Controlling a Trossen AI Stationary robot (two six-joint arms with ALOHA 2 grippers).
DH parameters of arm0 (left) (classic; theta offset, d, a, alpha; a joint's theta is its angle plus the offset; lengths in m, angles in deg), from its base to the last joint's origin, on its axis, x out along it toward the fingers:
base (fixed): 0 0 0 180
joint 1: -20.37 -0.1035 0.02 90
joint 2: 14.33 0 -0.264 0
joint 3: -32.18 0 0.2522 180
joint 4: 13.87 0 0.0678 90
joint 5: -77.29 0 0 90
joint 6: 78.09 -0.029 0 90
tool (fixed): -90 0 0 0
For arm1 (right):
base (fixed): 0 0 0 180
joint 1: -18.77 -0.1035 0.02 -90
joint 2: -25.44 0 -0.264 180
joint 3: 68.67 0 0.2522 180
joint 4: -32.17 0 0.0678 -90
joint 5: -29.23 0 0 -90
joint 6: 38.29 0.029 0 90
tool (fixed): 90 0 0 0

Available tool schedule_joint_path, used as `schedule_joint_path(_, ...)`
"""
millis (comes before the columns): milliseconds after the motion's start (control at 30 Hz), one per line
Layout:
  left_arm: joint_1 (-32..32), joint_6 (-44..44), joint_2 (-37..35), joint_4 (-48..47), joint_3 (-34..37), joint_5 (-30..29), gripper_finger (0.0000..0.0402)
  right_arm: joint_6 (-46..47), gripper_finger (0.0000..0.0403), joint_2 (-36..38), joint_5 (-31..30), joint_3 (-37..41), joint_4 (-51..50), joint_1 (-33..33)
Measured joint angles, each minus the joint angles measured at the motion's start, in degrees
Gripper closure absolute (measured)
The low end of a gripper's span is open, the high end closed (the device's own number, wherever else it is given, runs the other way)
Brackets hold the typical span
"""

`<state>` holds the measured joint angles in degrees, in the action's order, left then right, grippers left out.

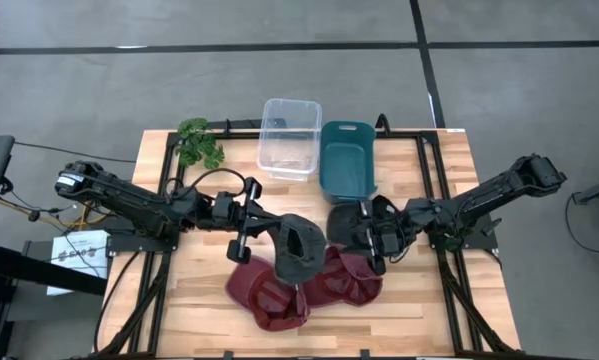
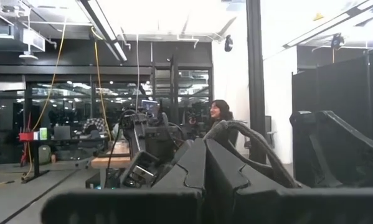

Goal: Pick & Place hat
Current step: Put the left black cap into the blue bin

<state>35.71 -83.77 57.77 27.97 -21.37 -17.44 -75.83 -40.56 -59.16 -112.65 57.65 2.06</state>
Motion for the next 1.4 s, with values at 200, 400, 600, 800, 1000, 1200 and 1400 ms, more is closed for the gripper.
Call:
schedule_joint_path(200,0.1,-0.8,0.0,1.0,0.0,0.1,0.0396,1.1,0.0249,0.0,0.9,-0.3,0.5,2.1)
schedule_joint_path(400,0.1,-2.7,0.0,3.9,0.0,1.8,0.0396,2.0,0.0249,-3.3,3.0,-3.8,0.7,3.8)
schedule_joint_path(600,0.0,-3.2,0.0,3.7,0.0,1.8,0.0396,0.0,0.0249,-9.6,3.0,-8.2,0.3,3.9)
schedule_joint_path(800,0.1,-3.1,0.0,3.0,0.0,1.8,0.0396,-0.7,0.0249,-13.0,2.9,-11.1,0.2,3.6)
schedule_joint_path(1000,0.1,-2.7,0.0,2.7,0.0,1.8,0.0396,-6.5,0.0249,-11.8,1.5,-11.5,-1.4,2.6)
schedule_joint_path(1200,0.1,-1.4,0.0,2.4,0.0,1.8,0.0396,-16.6,0.0249,-10.3,-4.6,-11.6,-7.2,-0.2)
schedule_joint_path(1400,0.1,-1.3,0.0,2.4,0.0,1.8,0.0396,-25.2,0.0249,-9.9,-17.3,-11.6,-8.9,-5.1)
